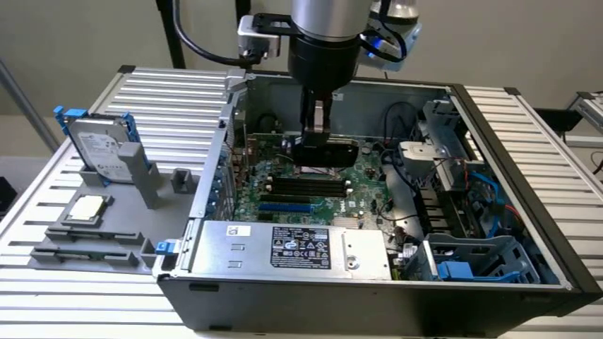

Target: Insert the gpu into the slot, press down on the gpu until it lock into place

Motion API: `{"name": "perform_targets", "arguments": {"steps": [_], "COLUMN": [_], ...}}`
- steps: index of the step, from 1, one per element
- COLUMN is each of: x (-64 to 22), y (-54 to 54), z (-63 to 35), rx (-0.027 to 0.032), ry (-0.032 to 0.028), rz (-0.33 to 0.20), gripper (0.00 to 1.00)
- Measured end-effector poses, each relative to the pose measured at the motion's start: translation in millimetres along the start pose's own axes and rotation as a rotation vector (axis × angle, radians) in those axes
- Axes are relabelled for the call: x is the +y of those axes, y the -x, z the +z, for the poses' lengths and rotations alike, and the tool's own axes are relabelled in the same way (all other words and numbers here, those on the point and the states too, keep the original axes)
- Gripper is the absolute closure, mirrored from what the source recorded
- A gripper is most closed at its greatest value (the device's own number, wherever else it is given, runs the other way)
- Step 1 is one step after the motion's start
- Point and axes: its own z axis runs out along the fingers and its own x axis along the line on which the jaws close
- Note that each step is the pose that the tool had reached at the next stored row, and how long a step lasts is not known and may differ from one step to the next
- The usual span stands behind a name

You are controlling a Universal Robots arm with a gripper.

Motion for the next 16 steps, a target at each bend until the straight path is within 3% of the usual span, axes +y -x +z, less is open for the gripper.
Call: {"name": "perform_targets", "arguments": {"steps": [16], "x": [9.7], "y": [-14.6], "z": [28.6], "rx": [-0.0012], "ry": [-0.0034], "rz": [0.055], "gripper": [0.74]}}
